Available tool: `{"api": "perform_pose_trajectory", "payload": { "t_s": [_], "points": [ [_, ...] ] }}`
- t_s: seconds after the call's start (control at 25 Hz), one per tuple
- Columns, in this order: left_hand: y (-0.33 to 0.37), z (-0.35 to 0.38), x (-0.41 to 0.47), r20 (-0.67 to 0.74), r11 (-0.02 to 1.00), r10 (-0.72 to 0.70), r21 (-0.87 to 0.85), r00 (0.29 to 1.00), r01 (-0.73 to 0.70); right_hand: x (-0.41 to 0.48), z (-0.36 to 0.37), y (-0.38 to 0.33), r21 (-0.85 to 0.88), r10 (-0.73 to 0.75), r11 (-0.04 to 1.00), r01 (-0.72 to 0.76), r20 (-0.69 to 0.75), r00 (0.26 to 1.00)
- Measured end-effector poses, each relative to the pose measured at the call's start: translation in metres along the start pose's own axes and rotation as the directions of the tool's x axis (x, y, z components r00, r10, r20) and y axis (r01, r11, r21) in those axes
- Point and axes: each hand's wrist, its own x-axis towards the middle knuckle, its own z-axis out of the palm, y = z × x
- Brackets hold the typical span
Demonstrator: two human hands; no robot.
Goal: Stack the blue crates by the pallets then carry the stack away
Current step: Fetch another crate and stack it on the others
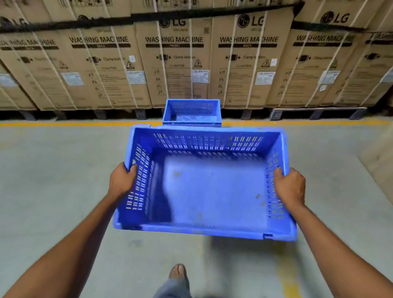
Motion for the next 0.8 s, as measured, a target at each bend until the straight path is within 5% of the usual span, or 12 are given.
{"api": "perform_pose_trajectory", "payload": {
  "t_s": [0.16,0.36,0.8],
  "points": [
    [0.021,0.009,0.131,0.242,0.999,-0.014,0.040,0.970,0.004,0.115,0.047,-0.062,0.105,0.180,0.969,-0.224,0.318,0.931],
    [0.041,0.027,0.263,0.319,0.987,-0.162,0.070,0.934,0.148,0.210,0.100,-0.128,0.091,0.194,0.950,-0.300,0.580,0.791],
    [0.105,0.082,0.509,0.312,0.965,-0.233,0.193,0.921,0.179,0.391,0.263,-0.220,-0.091,0.195,0.981,-0.173,0.408,0.892]
  ]
}}
